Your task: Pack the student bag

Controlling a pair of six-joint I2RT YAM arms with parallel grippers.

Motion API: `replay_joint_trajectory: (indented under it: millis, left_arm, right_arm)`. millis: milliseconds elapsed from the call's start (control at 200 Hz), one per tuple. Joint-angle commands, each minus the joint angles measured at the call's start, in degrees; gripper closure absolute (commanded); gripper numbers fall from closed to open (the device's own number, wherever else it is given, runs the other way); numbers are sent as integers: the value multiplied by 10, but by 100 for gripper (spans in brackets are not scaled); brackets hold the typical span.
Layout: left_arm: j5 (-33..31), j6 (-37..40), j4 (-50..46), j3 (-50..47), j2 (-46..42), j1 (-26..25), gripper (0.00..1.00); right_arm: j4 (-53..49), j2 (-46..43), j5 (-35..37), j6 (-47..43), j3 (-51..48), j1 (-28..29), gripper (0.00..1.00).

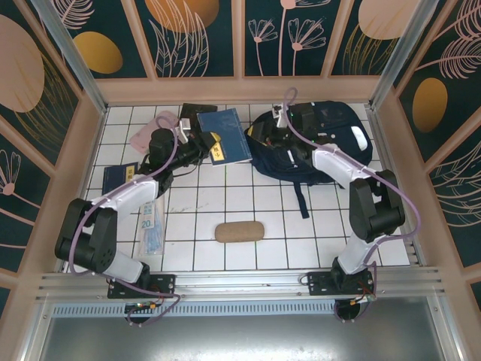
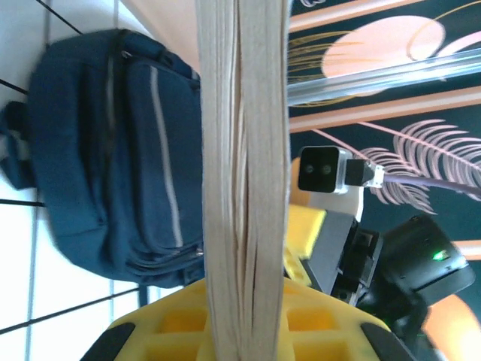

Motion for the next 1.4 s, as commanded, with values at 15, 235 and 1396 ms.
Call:
replay_joint_trajectory:
  millis: [15,235,1396]
  left_arm:
    - [-40,93,-98,38,-36,2,100]
    - [-30,80,-80,21,-38,2,100]
    - [-31,42,8,-8,22,1,100]
  right_arm:
    - [-187,24,201,-136,59,-2,60]
    - [-280,128,407,-211,171,23,61]
    - [-301,63,438,-289,287,98,100]
